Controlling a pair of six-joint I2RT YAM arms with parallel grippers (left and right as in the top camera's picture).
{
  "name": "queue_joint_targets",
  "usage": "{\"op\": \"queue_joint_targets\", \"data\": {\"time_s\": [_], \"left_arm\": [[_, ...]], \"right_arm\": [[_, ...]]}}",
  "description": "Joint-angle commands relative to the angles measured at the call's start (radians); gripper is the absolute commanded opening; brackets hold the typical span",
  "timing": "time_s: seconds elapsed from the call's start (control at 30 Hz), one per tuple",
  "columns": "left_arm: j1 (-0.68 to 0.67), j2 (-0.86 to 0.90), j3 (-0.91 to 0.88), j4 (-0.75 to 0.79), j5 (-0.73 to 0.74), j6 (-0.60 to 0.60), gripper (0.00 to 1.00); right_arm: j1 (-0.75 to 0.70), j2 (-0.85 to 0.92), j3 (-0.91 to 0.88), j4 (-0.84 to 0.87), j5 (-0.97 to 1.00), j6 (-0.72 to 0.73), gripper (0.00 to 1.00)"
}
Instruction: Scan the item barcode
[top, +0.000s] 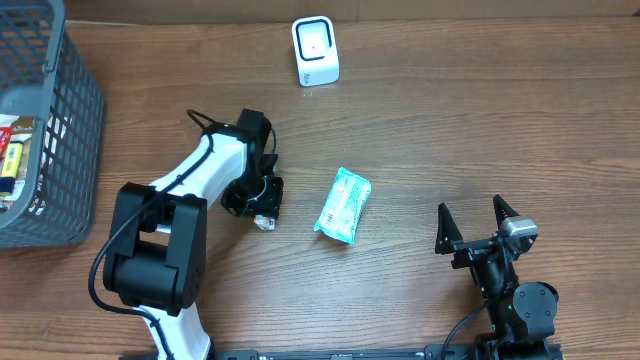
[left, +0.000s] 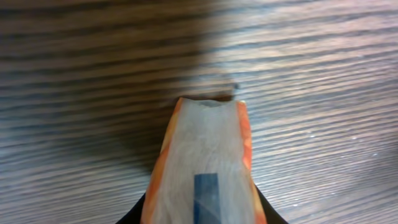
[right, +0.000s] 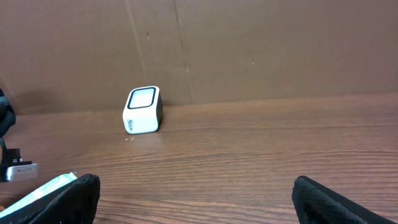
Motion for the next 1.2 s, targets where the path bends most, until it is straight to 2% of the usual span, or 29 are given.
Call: {"op": "queue_joint_targets", "data": {"time_s": [0.0,0.23,0.53,0.8,0.93,1.0,1.07,1.17], "left_arm": [[-0.027,0.003,-0.010,0.017,-0.007,-0.030,0.21],[-0.103,0.003,0.006,0.061,-0.049,-0.105,0.22],[-0.212,0.003,0.051,0.075,-0.221,-0.204,0.24],[-0.214,0.003,0.052,0.098,-0.216,-0.220,0.25],[-0.214,0.003,0.052,0.106,-0.216,-0.219,0.35],[-0.214,0.003,0.052,0.106,-0.214,-0.220,0.45],[-0.214,0.003,0.052,0.105,-0.207,-0.220,0.50],[-0.211,0.002,0.055,0.105,-0.196,-0.221,0.55]], "right_arm": [[-0.004,-0.012,-0.011,0.003,-0.001,0.003,1.00],[-0.004,-0.012,-0.011,0.003,-0.001,0.003,1.00],[-0.004,-0.012,-0.011,0.003,-0.001,0.003,1.00],[-0.004,-0.012,-0.011,0.003,-0.001,0.003,1.00],[-0.004,-0.012,-0.011,0.003,-0.001,0.003,1.00],[-0.004,-0.012,-0.011,0.003,-0.001,0.003,1.00],[-0.004,-0.012,-0.011,0.003,-0.001,0.003,1.00],[-0.004,-0.012,-0.011,0.003,-0.001,0.003,1.00]]}}
